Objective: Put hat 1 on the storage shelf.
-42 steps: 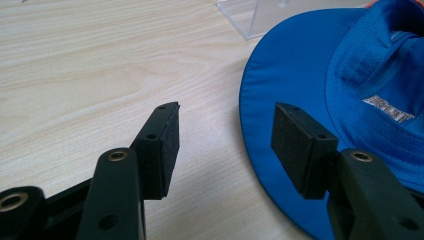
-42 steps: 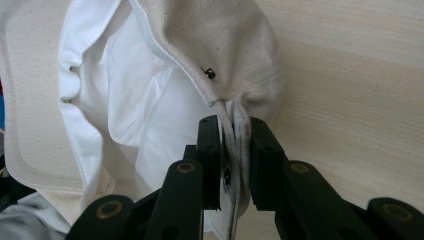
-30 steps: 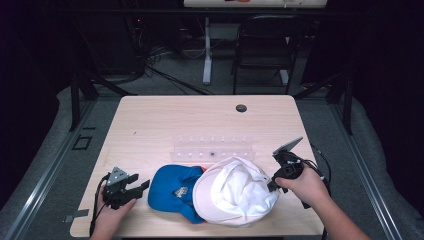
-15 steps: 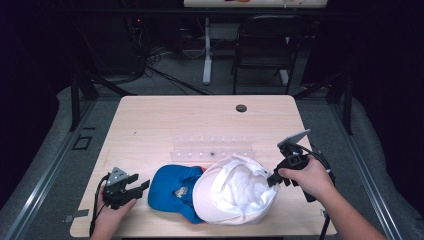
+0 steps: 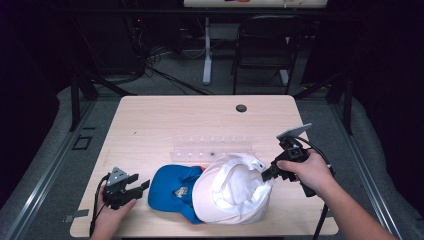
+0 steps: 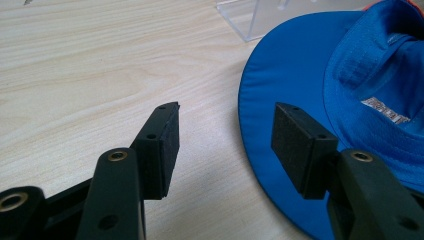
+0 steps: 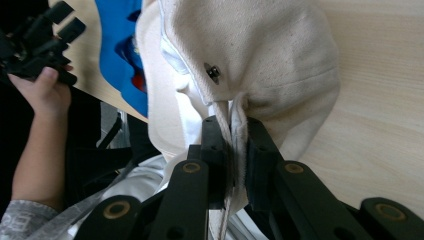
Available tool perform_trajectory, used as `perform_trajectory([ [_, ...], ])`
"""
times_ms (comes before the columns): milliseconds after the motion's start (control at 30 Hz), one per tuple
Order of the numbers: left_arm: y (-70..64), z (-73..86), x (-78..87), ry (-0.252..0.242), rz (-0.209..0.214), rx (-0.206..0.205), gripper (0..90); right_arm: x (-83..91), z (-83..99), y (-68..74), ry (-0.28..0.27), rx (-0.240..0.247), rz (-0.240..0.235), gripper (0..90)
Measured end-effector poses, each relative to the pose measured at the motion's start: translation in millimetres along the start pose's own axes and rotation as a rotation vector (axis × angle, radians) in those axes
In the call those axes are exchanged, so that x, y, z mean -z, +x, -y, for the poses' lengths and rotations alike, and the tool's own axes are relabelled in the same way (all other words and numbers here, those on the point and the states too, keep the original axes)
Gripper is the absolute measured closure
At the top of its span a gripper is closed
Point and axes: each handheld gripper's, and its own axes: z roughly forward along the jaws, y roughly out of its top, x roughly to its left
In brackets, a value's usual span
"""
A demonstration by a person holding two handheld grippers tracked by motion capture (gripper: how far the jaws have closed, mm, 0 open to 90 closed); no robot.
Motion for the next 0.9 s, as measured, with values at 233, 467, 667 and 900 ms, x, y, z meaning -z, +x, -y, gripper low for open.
perform_trajectory([
  [233,-0.1,0.1,0.4,0.001,0.001,0.001,45.4,7.7,2.4,9.2,-0.026,0.005,-0.053,81.9],
  [467,-0.4,0.1,-0.5,0.001,0.0,0.001,45.5,16.1,3.2,29.3,-0.029,0.017,-0.063,81.8],
  [667,0.7,0.3,1.0,-0.003,0.0,0.005,45.4,26.7,2.2,50.6,-0.011,0.0,-0.176,81.9],
  [900,0.1,0.1,2.1,-0.002,0.002,0.003,45.5,41.5,2.3,65.6,-0.03,0.008,-0.233,81.9],
])
